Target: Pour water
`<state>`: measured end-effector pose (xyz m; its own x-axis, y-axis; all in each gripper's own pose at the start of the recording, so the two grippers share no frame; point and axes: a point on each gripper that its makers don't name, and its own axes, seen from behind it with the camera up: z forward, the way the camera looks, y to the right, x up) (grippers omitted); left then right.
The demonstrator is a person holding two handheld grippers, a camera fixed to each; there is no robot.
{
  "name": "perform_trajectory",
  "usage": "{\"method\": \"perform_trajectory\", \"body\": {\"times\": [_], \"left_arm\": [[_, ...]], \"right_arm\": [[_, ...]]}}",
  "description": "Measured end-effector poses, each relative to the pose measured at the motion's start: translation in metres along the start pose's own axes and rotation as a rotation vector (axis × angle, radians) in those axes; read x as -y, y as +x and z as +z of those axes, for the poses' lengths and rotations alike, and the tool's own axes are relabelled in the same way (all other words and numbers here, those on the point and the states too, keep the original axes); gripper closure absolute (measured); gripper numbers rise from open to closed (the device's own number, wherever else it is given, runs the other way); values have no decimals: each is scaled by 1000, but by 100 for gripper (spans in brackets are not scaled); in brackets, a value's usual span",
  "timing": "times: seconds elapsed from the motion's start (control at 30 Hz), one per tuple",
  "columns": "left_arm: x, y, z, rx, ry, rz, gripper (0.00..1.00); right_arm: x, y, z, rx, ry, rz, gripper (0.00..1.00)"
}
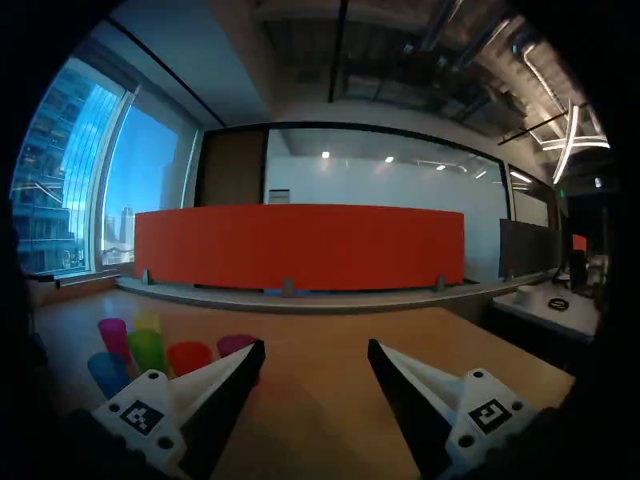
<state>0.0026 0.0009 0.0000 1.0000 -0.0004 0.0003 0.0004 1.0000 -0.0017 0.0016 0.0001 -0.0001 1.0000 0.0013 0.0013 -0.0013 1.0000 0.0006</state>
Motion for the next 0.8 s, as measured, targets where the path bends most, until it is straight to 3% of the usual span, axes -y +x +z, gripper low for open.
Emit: {"method": "perform_trajectory", "body": {"times": [0.47,0.8], "left_arm": [[0,47,10,29,-21,-6,10],[3,74,21,55,-32,1,10]], "right_arm": [[-8,59,9,2,-1,21,0],[3,96,14,8,31,6,0]]}}
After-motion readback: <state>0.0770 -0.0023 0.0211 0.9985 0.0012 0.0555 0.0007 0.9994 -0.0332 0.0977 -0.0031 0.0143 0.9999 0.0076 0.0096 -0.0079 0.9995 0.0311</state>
